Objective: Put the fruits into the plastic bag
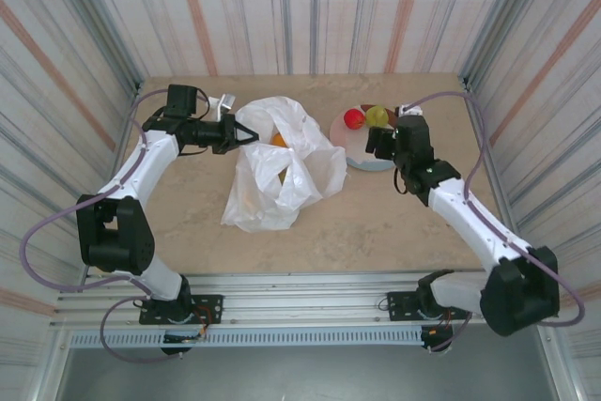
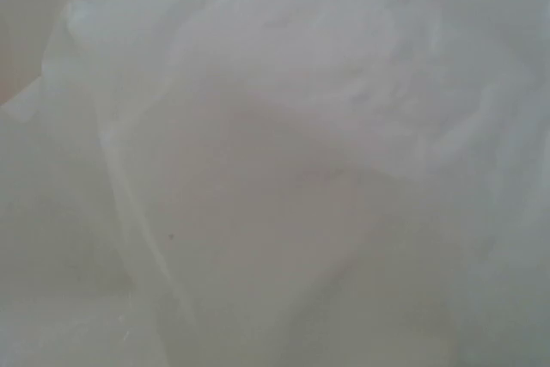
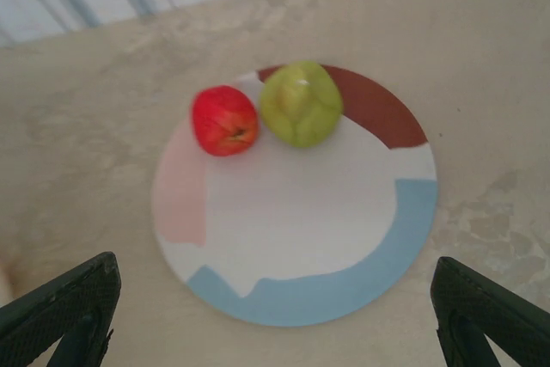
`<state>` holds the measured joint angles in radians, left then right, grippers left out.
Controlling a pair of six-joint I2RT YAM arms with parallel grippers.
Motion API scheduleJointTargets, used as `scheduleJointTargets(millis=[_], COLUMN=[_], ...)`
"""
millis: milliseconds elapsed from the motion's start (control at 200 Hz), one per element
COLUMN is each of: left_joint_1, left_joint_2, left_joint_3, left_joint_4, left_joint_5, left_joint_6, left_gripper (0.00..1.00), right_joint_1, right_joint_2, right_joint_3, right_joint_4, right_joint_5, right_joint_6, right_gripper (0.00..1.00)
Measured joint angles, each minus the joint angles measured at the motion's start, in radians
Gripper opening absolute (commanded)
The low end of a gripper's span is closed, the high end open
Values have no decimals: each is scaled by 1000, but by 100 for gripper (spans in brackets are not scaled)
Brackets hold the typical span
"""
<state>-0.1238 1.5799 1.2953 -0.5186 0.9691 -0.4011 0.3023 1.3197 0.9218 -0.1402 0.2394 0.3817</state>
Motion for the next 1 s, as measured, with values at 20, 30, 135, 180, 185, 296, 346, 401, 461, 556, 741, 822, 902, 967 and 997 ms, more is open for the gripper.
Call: scheduleJointTargets(millis=[20, 30, 135, 180, 185, 296, 346, 401, 461, 556, 741, 822, 902, 967, 997], left_joint_1=[0, 0, -1, -1, -1, -1, -3, -3, -5, -10, -14, -14, -14, -14, -14], left_joint_2=[0, 0, 0, 0, 0, 0, 0, 0, 0, 0, 0, 0, 0, 0, 0], left_joint_3=[0, 0, 0, 0, 0, 0, 0, 0, 0, 0, 0, 0, 0, 0, 0], left_joint_4=[0, 0, 0, 0, 0, 0, 0, 0, 0, 0, 0, 0, 0, 0, 0], left_joint_5=[0, 0, 0, 0, 0, 0, 0, 0, 0, 0, 0, 0, 0, 0, 0], left_joint_6=[0, 0, 0, 0, 0, 0, 0, 0, 0, 0, 0, 0, 0, 0, 0], left_gripper=[0, 0, 0, 0, 0, 0, 0, 0, 0, 0, 0, 0, 0, 0, 0], right_joint_1=[-5, -8, -24, -31, -32, -50, -61, -69, -77, -87, -100, -108, -116, -120, -122], right_joint_2=[20, 31, 131, 164, 169, 246, 280, 314, 348, 397, 490, 527, 555, 581, 594], right_joint_3=[9, 14, 73, 95, 99, 155, 182, 212, 245, 294, 384, 406, 420, 439, 451], right_joint_4=[-1, -2, -2, 3, 3, 13, 14, 15, 14, 9, -18, -29, -42, -53, -59], right_joint_5=[-1, 0, 0, 0, 0, 0, 0, 0, 2, 6, 19, 21, 21, 19, 18], right_joint_6=[1, 3, 3, 3, 3, 3, 3, 3, 3, 3, 2, 1, 0, 0, 0], right_gripper=[96, 96, 96, 96, 96, 96, 96, 96, 97, 97, 97, 97, 97, 96, 96])
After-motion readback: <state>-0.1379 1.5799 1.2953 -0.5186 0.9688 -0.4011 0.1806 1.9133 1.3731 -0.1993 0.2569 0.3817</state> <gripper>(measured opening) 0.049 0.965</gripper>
